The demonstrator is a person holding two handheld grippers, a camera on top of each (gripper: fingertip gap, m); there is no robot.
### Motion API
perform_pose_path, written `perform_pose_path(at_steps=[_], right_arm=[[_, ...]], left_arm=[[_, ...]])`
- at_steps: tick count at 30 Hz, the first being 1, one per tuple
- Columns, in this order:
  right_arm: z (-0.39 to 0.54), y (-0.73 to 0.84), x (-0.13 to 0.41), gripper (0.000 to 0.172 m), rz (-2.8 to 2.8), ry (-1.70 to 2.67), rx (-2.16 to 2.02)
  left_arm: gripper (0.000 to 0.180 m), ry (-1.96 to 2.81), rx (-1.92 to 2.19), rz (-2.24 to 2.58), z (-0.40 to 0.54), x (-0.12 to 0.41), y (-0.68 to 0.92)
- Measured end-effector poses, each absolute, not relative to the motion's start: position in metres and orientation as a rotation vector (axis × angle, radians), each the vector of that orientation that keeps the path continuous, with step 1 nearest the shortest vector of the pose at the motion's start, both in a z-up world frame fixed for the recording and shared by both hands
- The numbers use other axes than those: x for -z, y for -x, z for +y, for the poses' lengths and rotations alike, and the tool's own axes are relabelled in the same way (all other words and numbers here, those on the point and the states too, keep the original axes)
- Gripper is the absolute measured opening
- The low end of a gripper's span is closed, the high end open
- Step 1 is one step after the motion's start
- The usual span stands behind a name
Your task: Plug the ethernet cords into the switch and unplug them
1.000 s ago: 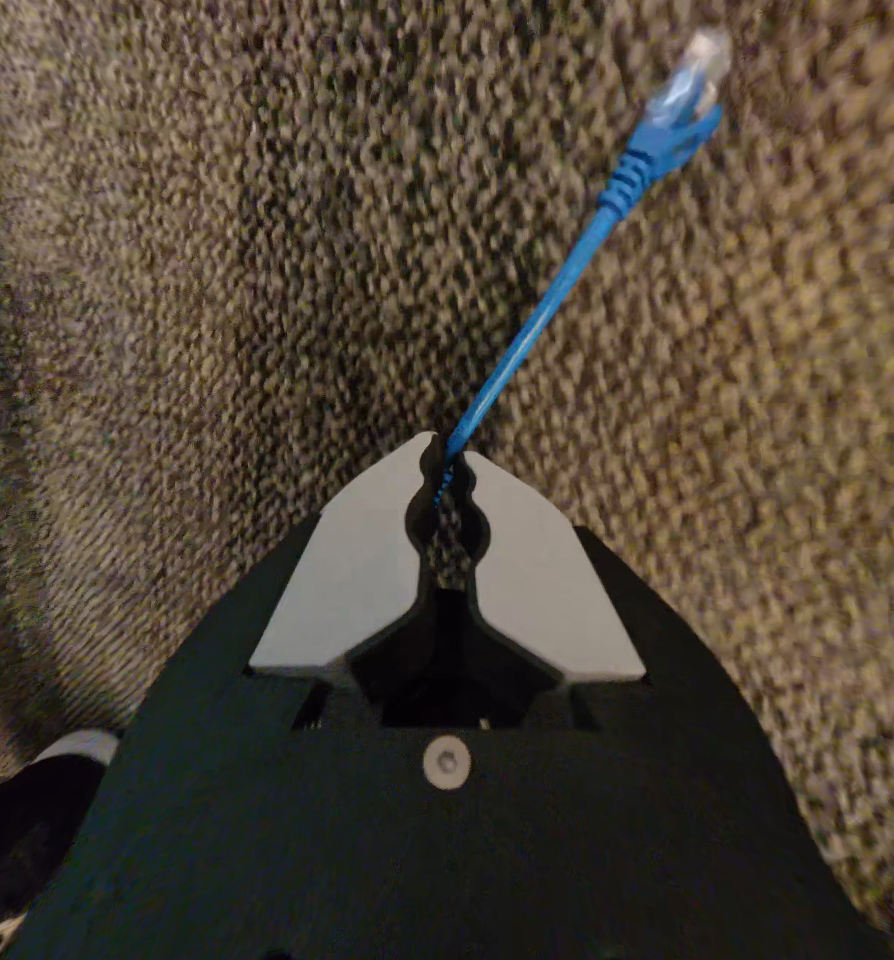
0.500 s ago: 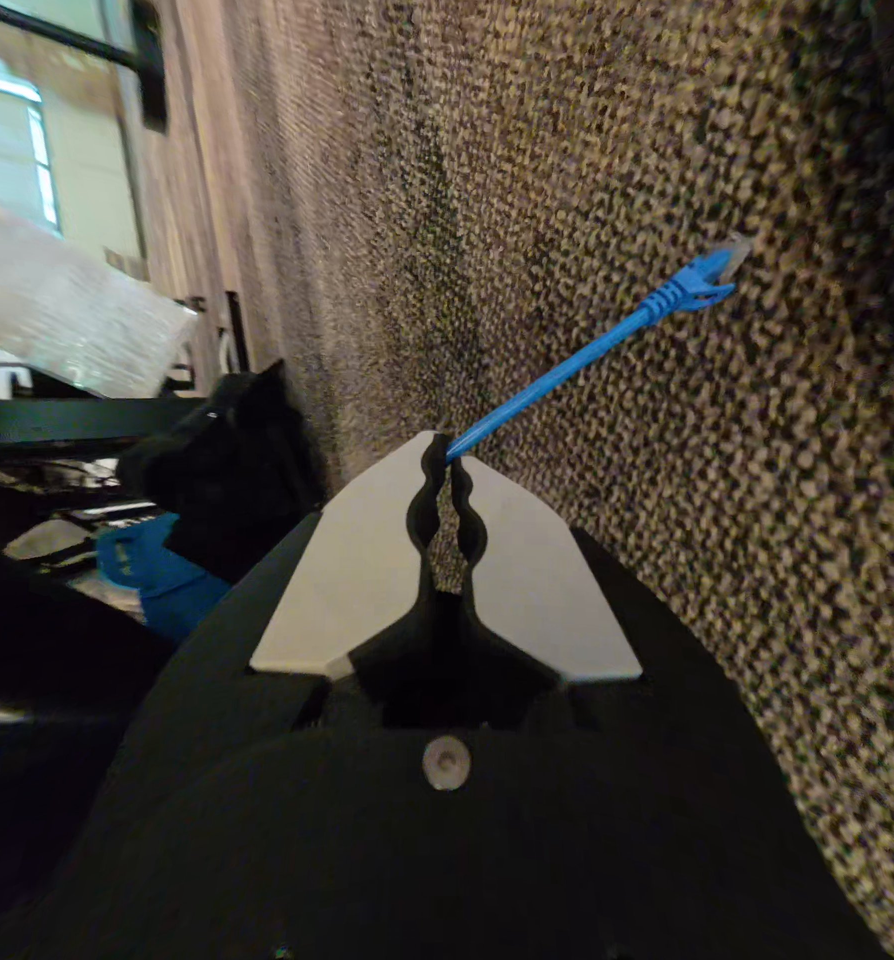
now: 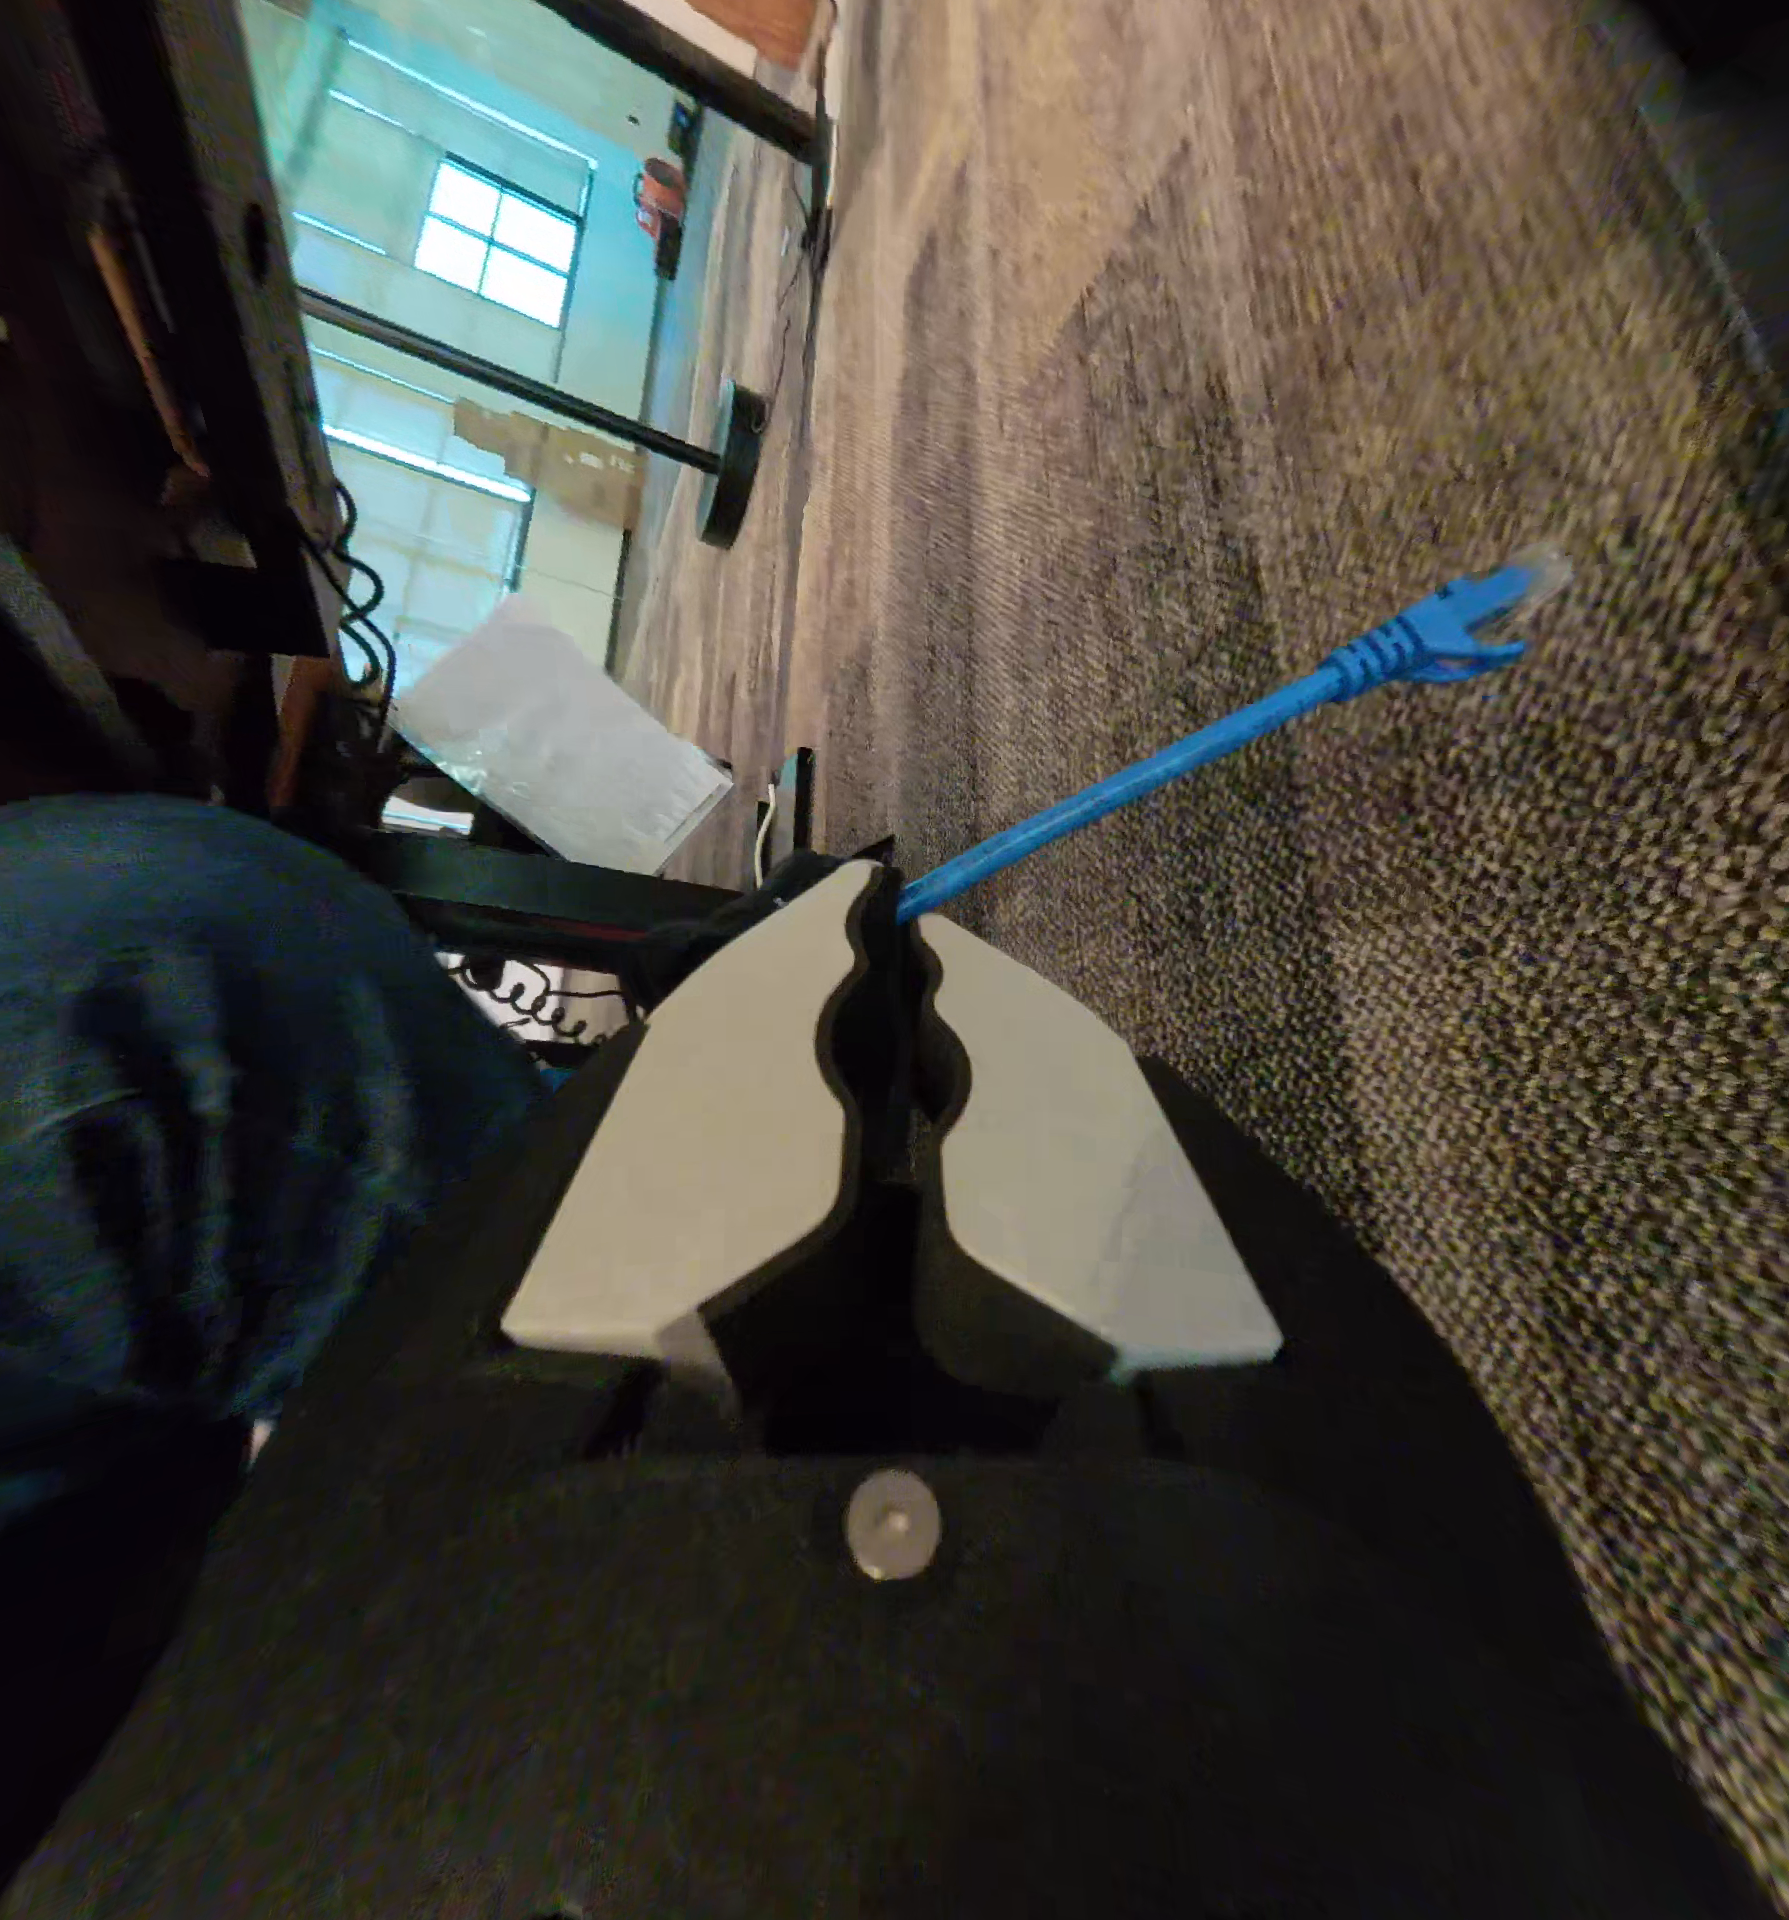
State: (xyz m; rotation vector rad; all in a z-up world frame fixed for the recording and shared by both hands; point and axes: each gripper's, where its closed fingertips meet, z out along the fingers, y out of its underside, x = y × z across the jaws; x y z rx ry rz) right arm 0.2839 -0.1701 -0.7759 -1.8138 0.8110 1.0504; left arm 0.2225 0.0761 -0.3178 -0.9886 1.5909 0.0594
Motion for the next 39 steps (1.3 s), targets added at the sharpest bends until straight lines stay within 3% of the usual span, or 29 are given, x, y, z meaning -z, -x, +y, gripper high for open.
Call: perform_pose_path(at_steps=[1,22,32,39], right_arm=[[-0.179,-0.287,0.755,0.003,0.793,1.823,-1.012],[-0.293,-0.285,0.391,0.003,0.396,1.994,-0.213],[-0.211,-0.219,0.248,0.003,-0.005,1.913,-0.111],[-0.09,-0.121,0.223,0.003,-0.342,1.898,-0.268]], left_arm=[[0.026,0.991,-0.057,1.591,0.076,0.318,-0.222],[0.026,0.965,0.099,1.475,0.062,0.284,-0.213],[0.026,1.041,0.018,1.345,0.101,0.254,-0.093],[0.026,1.082,-0.109,1.298,0.149,0.251,0.008]])
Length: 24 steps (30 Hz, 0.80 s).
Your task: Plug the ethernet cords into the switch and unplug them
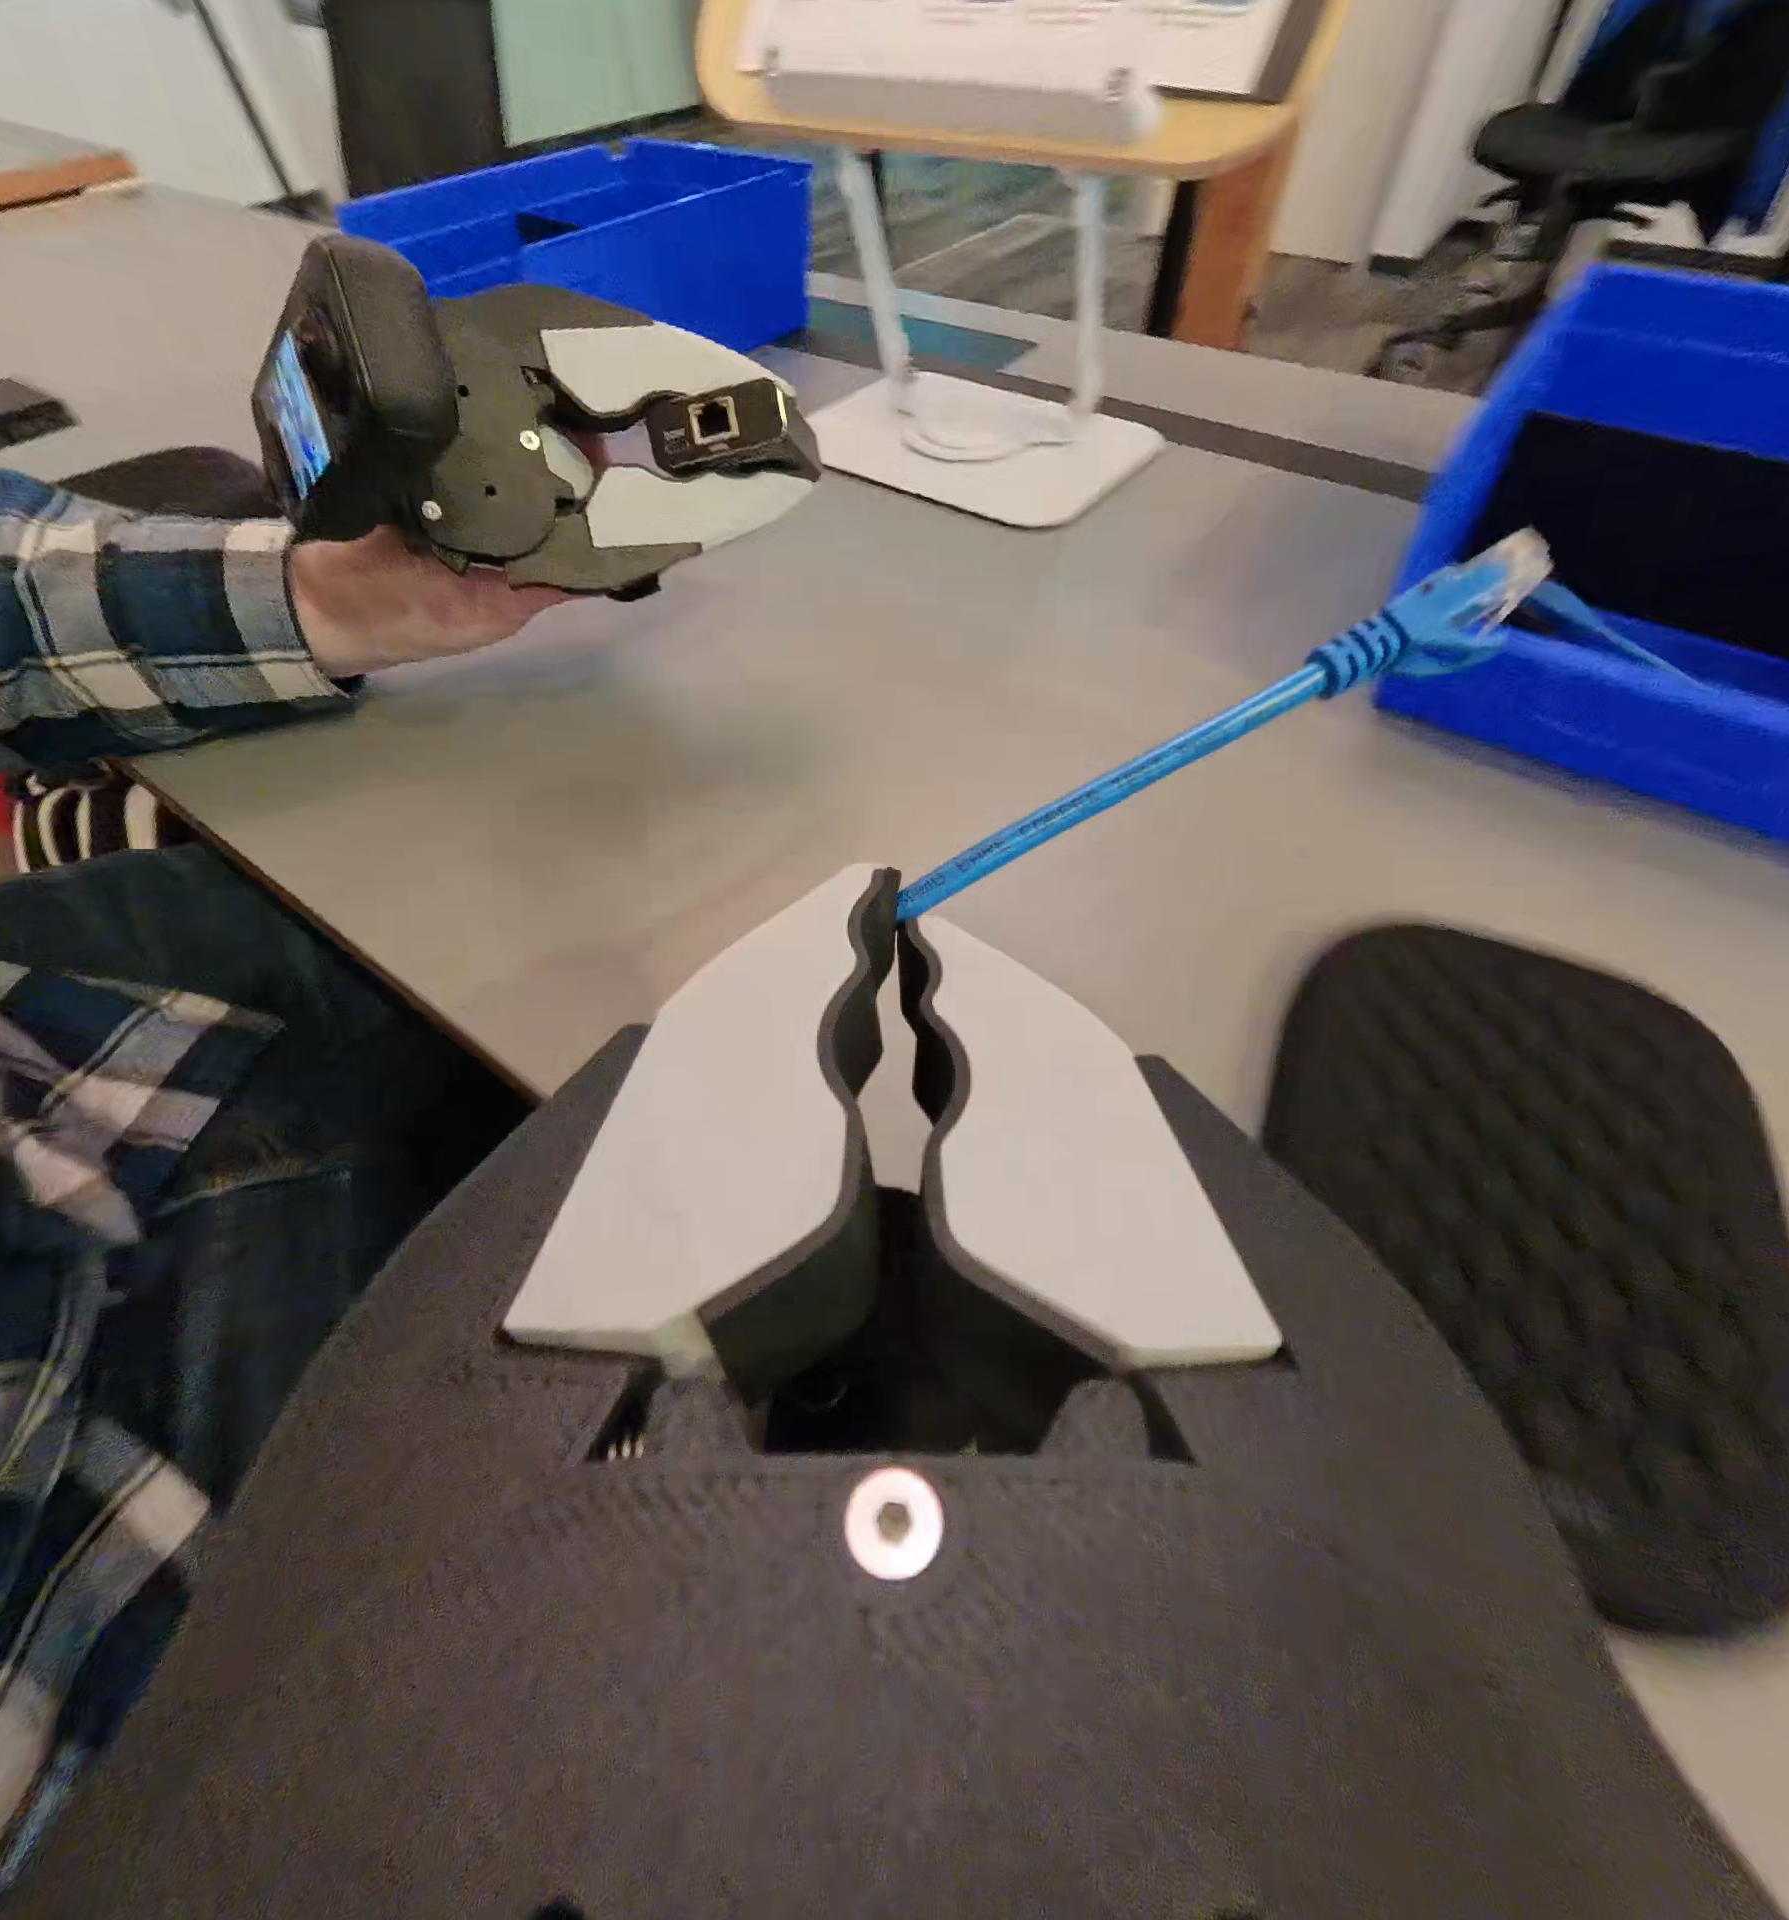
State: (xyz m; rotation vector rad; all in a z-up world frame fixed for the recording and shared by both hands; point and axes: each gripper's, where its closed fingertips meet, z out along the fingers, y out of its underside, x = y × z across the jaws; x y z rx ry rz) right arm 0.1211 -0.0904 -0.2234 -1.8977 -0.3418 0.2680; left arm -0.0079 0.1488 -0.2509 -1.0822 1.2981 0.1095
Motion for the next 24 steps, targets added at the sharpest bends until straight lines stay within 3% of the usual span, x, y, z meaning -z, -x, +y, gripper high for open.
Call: perform_pose_path(at_steps=[11,24], right_arm=[[0.102,-0.018,0.269,0.003,-0.744,1.959,-0.511],[0.105,0.004,0.328,0.003,-1.151,2.192,-0.416]], left_arm=[[0.026,1.294,-0.091,1.212,0.212,0.274,0.08],[0.027,1.331,-0.068,1.193,0.212,0.282,0.073]])
